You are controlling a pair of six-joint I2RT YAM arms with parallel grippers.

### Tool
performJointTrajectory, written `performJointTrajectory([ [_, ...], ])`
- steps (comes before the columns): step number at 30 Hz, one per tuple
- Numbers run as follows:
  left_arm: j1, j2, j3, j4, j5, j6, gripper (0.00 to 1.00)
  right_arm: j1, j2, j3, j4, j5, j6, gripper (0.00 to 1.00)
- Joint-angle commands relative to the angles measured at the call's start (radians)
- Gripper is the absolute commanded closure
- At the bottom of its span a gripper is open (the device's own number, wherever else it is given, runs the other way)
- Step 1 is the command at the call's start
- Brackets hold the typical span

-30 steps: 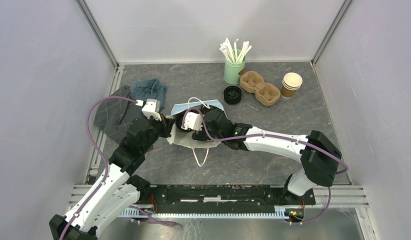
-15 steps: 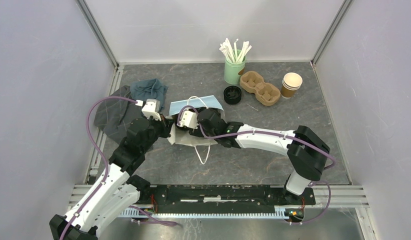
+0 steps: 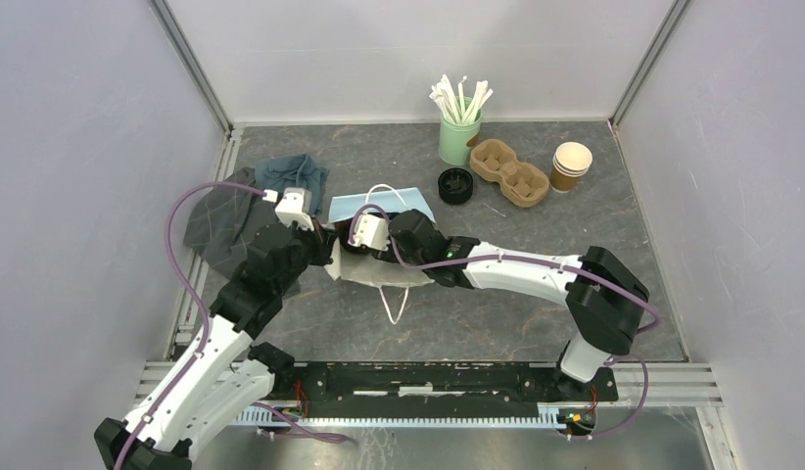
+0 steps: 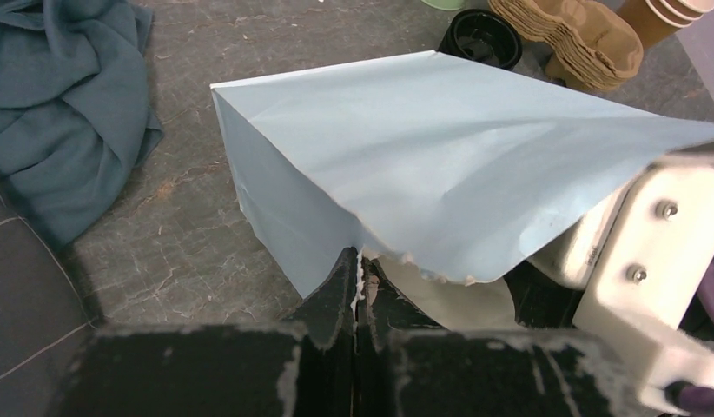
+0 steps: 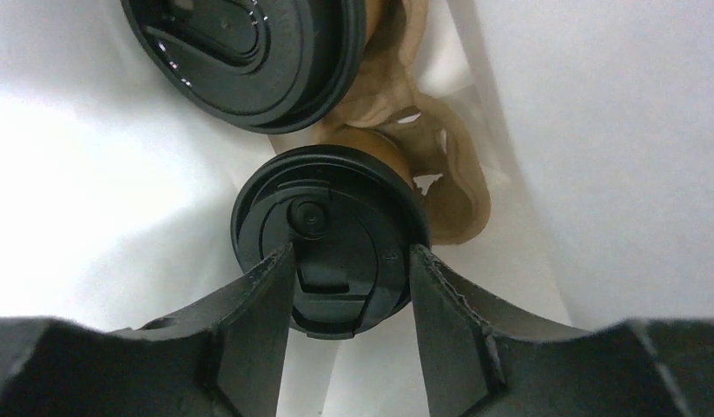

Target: Pack the takeout coffee

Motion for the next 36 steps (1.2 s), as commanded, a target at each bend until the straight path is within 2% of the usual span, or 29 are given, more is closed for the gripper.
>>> performJointTrajectory([
  [1, 0.004, 0.030, 0.093, -0.039, -0.026, -0.050, 0.98, -0.011, -0.044, 0.023, -0.050, -0.039, 0.013, 0.39],
  [6, 0.005, 0.040, 0.101, -0.053, -0.021, -0.054, 0.98, -0.011, -0.090, 0.008, -0.082, -0.058, 0.041, 0.29],
  [14, 0.005, 0.055, 0.117, -0.074, -0.009, -0.075, 0.98, -0.010, -0.157, -0.082, -0.002, -0.094, 0.088, 0.10],
  [27, 0.004, 0.094, 0.134, -0.076, 0.039, -0.086, 0.98, 0.009, -0.052, 0.036, -0.054, -0.035, 0.243, 0.02],
  [32, 0.005, 0.102, 0.140, -0.087, 0.022, -0.091, 0.98, 0.027, -0.017, 0.101, -0.174, 0.148, 0.398, 0.02],
  [36, 0.004, 0.111, 0.142, -0.090, 0.026, -0.098, 0.98, 0.032, 0.007, 0.106, -0.189, 0.208, 0.424, 0.02],
])
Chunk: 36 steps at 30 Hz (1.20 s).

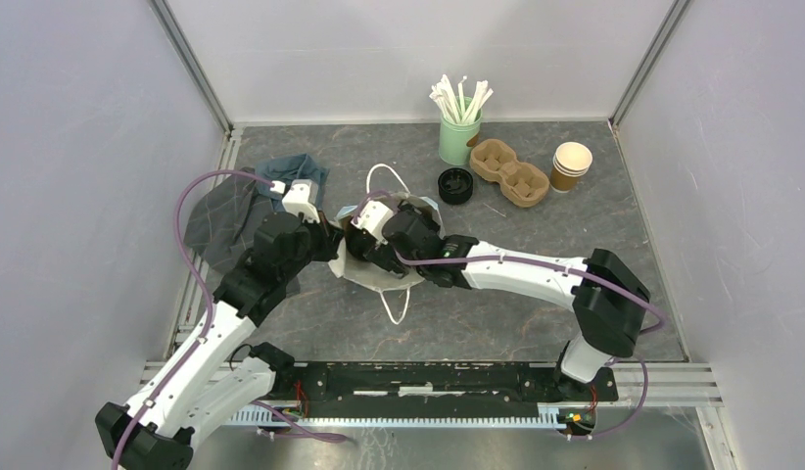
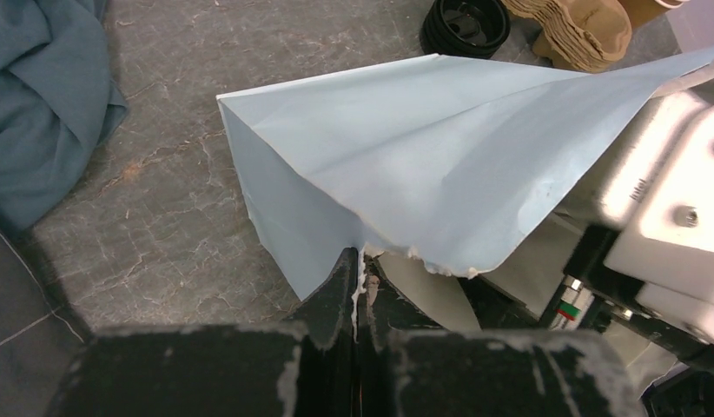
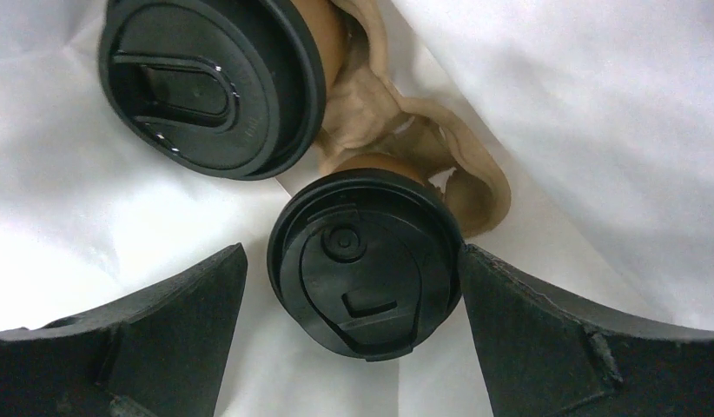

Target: Pack the takeout coffee

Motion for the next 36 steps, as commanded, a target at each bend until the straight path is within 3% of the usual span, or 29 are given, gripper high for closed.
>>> performJointTrajectory([
  [1, 0.004, 0.009, 0.042, -0.010, -0.002, -0.040, 0.98, 0.000, 0.034, 0.052, -0.053, 0.130, 0.102, 0.02],
  [11, 0.005, 0.004, 0.048, -0.012, 0.004, -0.035, 0.98, -0.019, 0.077, 0.028, 0.008, 0.097, 0.070, 0.04],
  [20, 0.005, 0.009, 0.046, -0.009, 0.012, -0.035, 0.98, -0.024, 0.049, 0.050, -0.002, 0.060, 0.029, 0.39],
  [36, 0.005, 0.012, 0.043, -0.018, 0.014, -0.033, 0.98, 0.002, -0.051, 0.040, 0.002, 0.138, 0.022, 0.46],
])
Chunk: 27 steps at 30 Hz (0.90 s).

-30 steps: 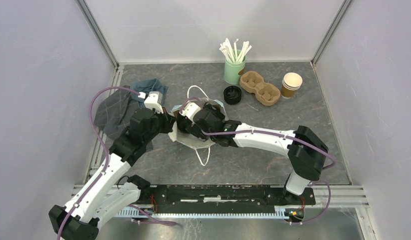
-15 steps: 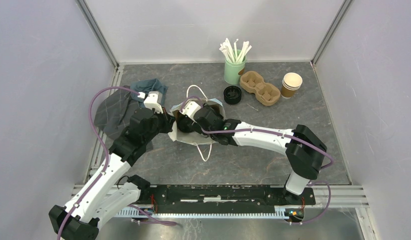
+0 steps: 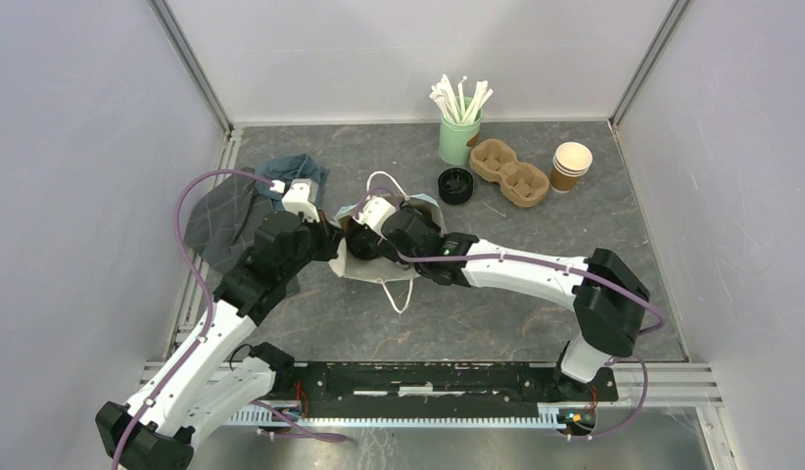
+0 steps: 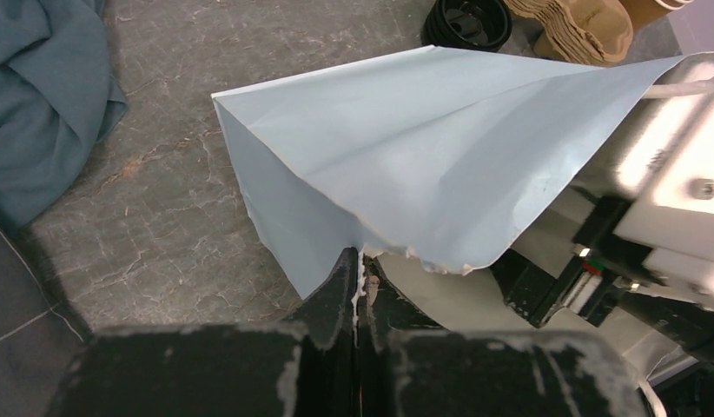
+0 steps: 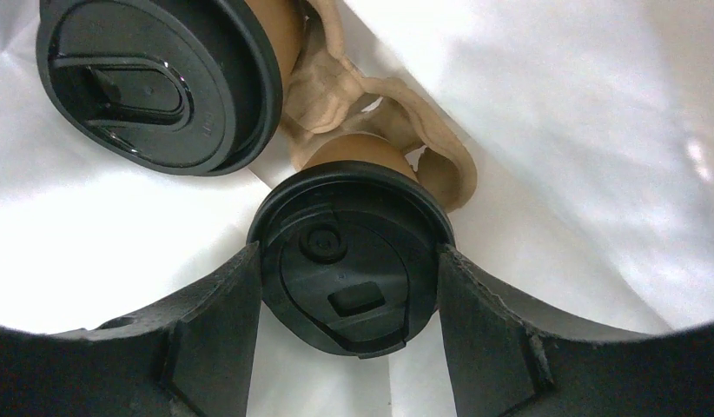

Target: Pack the takeout coffee

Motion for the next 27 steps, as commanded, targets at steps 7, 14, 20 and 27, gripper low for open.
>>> performJointTrajectory([
  [7, 0.005, 0.000, 0.044, -0.018, 0.019, -0.023, 0.98, 0.006, -0.081, -0.024, 0.104, 0.093, -0.029, 0.47],
  [14, 0.005, -0.009, 0.050, -0.034, 0.040, -0.023, 0.98, 0.005, -0.124, -0.139, 0.288, 0.090, -0.096, 0.47],
  [20, 0.005, -0.007, 0.074, -0.060, 0.065, -0.022, 0.98, -0.002, -0.114, -0.163, 0.386, 0.057, -0.134, 0.48],
  [27, 0.005, -0.012, 0.100, -0.090, 0.110, -0.006, 0.98, -0.033, -0.137, -0.221, 0.448, -0.067, -0.155, 0.50],
])
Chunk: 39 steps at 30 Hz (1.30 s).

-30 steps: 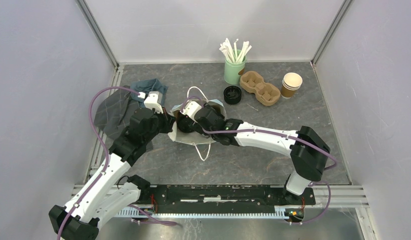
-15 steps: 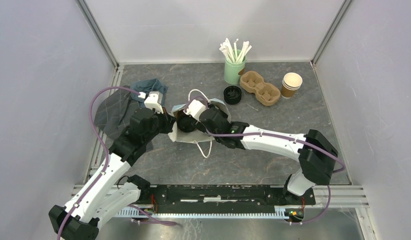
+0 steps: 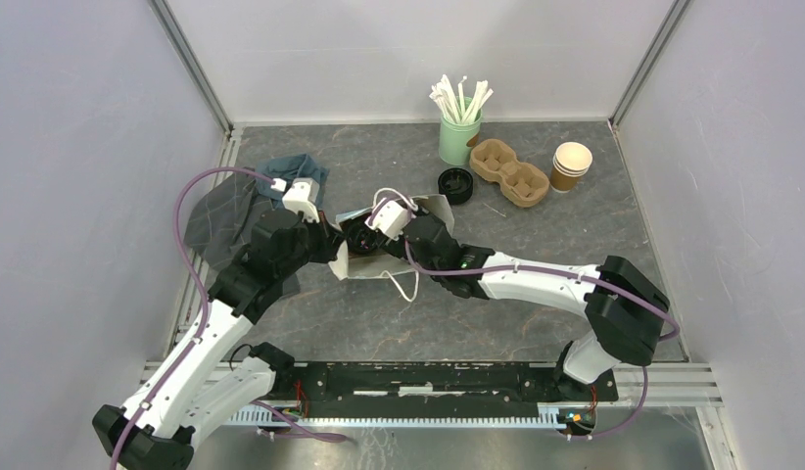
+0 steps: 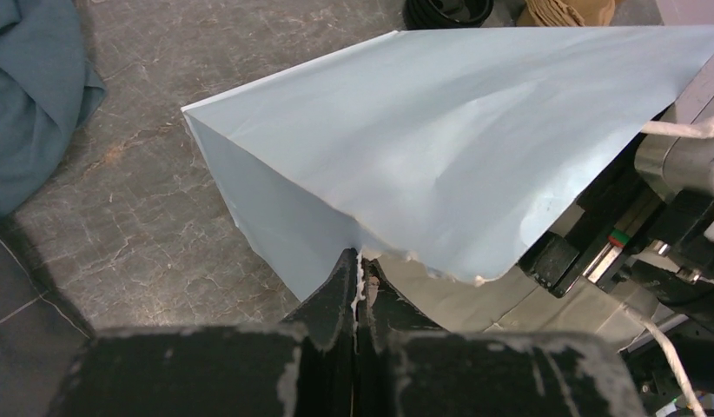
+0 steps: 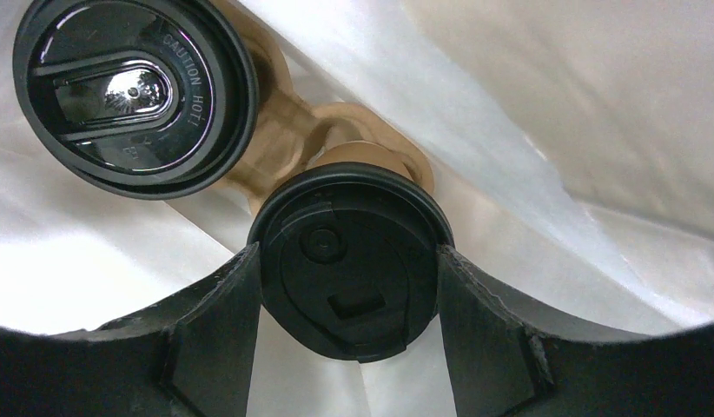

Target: Pack the takeout coffee

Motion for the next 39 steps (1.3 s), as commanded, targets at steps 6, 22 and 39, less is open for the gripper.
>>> performJointTrajectory([
  [6, 0.005, -0.013, 0.043, -0.004, 0.050, -0.002, 0.98, -0.030, -0.051, -0.025, 0.072, -0.141, -0.013, 0.52],
  [22, 0.005, -0.012, 0.042, -0.014, 0.058, 0.009, 0.98, -0.069, 0.016, -0.008, 0.104, -0.191, -0.033, 0.53],
  [39, 0.005, 0.040, 0.125, -0.070, 0.099, -0.038, 0.98, -0.075, 0.062, 0.083, 0.023, -0.242, -0.030, 0.54],
])
